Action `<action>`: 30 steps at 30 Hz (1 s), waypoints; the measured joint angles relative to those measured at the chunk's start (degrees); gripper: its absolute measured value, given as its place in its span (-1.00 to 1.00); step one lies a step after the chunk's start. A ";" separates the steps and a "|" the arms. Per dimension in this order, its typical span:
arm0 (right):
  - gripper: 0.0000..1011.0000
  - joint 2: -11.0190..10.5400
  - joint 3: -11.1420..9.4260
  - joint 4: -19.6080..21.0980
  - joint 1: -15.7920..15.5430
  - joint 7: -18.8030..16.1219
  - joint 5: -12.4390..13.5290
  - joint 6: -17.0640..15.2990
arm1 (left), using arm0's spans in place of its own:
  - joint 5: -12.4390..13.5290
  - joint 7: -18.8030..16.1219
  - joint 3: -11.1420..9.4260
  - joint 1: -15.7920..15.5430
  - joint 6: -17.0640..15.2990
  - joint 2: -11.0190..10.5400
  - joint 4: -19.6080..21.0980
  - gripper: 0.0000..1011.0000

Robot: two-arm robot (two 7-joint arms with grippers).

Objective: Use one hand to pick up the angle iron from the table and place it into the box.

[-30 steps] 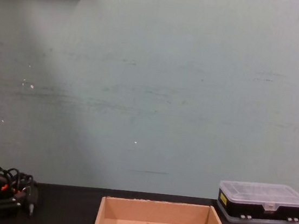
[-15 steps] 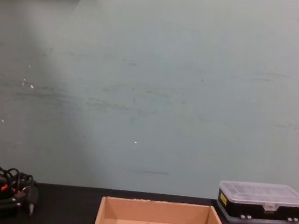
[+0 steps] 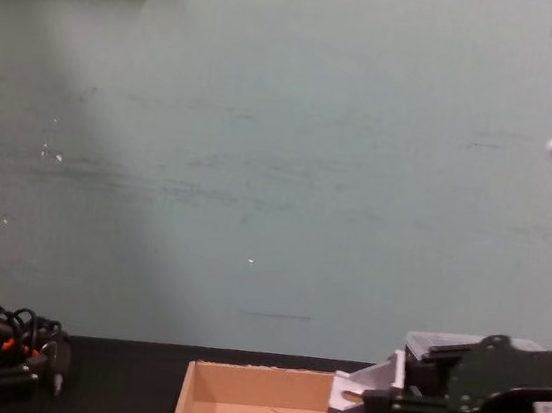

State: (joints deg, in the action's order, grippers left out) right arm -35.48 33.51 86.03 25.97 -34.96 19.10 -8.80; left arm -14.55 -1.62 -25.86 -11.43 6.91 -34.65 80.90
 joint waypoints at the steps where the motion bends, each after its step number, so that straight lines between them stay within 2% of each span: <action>1: -0.05 1.15 0.30 -1.63 0.78 0.09 -0.71 0.28 | 0.00 0.00 0.00 0.00 0.00 0.00 0.00 0.98; 6: -0.05 3.78 1.26 -6.17 2.90 -0.16 -2.84 0.90 | 0.00 0.00 0.00 0.00 0.00 0.00 0.00 0.98; 9: -0.05 4.53 1.46 -7.83 3.44 -0.45 -3.60 0.91 | 0.00 0.00 0.00 0.00 0.00 0.00 0.00 0.98; 25: -0.05 5.68 0.98 -10.70 3.50 -1.23 -5.45 0.17 | 0.00 0.00 0.00 0.00 0.00 0.00 0.00 0.98; 27: -0.01 5.69 0.87 -10.71 3.43 -1.26 -5.52 0.13 | 0.00 0.00 0.00 0.00 0.00 0.00 0.00 0.98; 30: 0.20 5.74 0.60 -10.78 3.24 -1.32 -5.64 0.15 | 0.00 0.00 0.00 0.00 0.00 0.00 0.00 0.98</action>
State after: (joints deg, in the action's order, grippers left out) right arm -29.74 34.12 75.25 29.21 -36.28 13.46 -8.65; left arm -14.55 -1.62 -25.86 -11.43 6.91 -34.64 80.90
